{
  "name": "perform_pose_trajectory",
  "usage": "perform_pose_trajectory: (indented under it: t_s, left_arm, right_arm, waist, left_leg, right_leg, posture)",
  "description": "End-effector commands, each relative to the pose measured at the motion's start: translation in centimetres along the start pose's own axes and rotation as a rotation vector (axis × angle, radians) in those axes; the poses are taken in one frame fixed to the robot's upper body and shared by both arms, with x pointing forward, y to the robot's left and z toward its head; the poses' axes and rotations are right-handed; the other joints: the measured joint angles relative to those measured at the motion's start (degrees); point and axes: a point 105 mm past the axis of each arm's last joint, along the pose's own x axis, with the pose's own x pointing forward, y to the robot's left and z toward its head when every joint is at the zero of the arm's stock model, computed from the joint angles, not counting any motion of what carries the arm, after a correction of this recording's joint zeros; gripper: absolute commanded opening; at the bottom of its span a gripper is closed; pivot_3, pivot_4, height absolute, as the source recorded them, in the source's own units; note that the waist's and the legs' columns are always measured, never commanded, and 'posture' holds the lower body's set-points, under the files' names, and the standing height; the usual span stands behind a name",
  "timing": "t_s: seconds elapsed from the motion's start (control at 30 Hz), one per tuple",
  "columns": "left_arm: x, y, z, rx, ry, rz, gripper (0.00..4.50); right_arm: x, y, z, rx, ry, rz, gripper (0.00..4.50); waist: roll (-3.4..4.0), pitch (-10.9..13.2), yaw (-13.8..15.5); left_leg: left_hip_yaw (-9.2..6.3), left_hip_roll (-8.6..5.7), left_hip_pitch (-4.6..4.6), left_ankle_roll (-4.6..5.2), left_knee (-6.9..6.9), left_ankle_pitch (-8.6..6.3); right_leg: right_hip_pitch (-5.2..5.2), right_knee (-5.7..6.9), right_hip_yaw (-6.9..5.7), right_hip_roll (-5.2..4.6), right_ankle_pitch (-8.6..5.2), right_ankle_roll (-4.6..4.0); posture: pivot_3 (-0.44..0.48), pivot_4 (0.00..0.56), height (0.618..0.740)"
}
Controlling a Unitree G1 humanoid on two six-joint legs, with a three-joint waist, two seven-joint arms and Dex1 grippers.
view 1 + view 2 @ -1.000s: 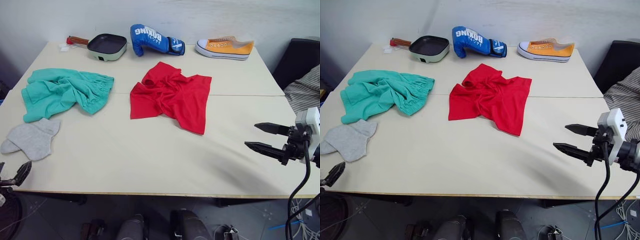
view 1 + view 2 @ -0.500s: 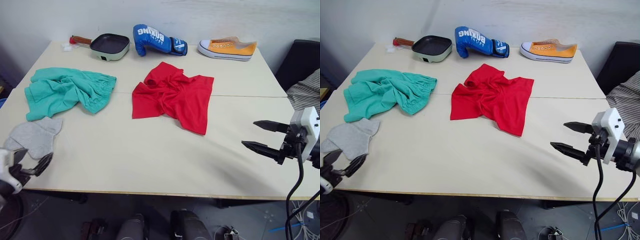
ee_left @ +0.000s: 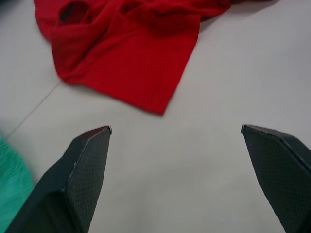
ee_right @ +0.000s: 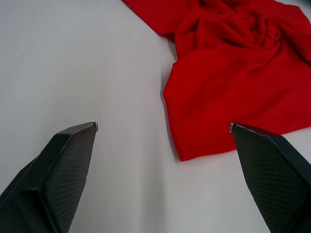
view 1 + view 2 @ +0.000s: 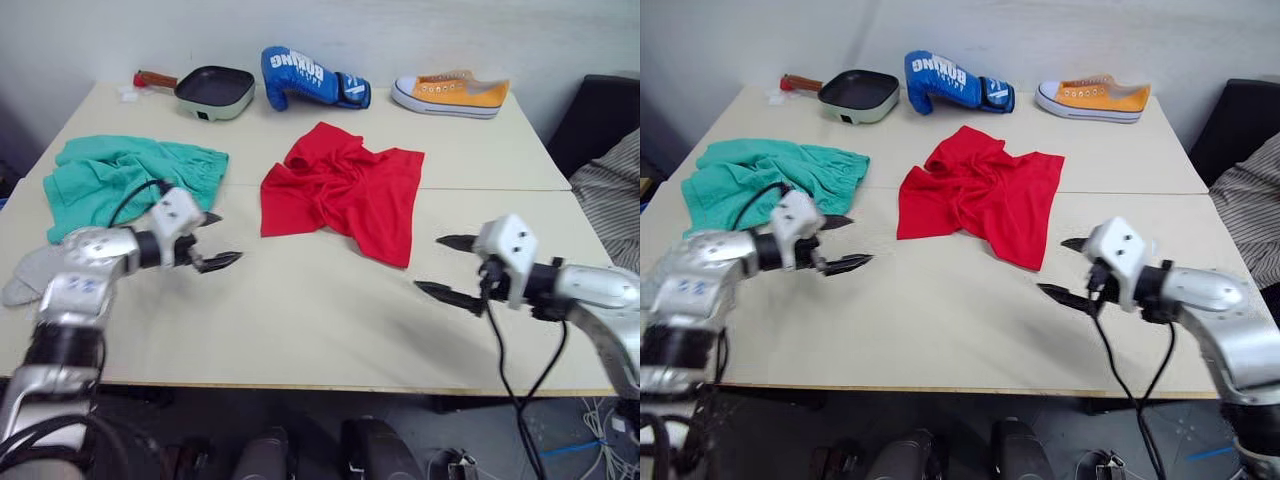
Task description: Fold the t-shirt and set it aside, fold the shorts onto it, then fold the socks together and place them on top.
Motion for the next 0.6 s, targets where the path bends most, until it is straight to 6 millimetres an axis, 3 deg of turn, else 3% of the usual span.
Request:
perform_pose_trajectory:
  t_s: [0.03,0.17,0.27,0.6]
  left_arm:
    - [2.0,1.3,-0.4,0.104,0.065,0.021,4.50]
    - [4.7,1.9,0.3,0.104,0.071,0.039,4.50]
    - [5.8,1.7,-0.2,0.100,0.109,0.027,4.50]
    - [6.6,0.9,-2.2,0.075,0.211,-0.033,4.50]
  right_arm:
    - [1.8,-0.9,-0.4,-0.082,0.026,-0.046,4.46]
    - [3.7,-2.0,-1.3,-0.098,0.071,-0.103,4.46]
    - [4.5,-2.1,-1.8,-0.103,0.092,-0.112,4.46]
    - [5.5,-2.4,-3.1,-0.122,0.137,-0.108,4.46]
  waist:
    - [-0.01,0.0,0.1]
    - [-0.04,0.0,0.2]
    - [-0.04,0.0,0.3]
    - [-0.05,0.0,0.1]
  left_leg:
    - [0.00,0.00,-0.09,0.01,0.08,0.01]
    - [-0.05,0.01,-0.43,0.03,0.38,0.00]
    - [-0.08,0.01,-0.64,0.03,0.55,0.00]
    - [-0.07,0.01,-0.57,0.02,0.86,0.01]
  right_leg:
    - [-0.06,0.01,-0.03,0.00,0.00,0.00]
    - [-0.26,0.14,-0.11,-0.01,0.01,0.02]
    - [-0.45,0.24,-0.17,-0.03,0.02,0.04]
    - [-0.45,0.44,-0.20,-0.09,0.02,0.04]
  posture:
    - [0.000,0.150,0.740]
    - [0.000,0.150,0.740]
    - [0.000,0.150,0.740]
    - [0.000,0.150,0.740]
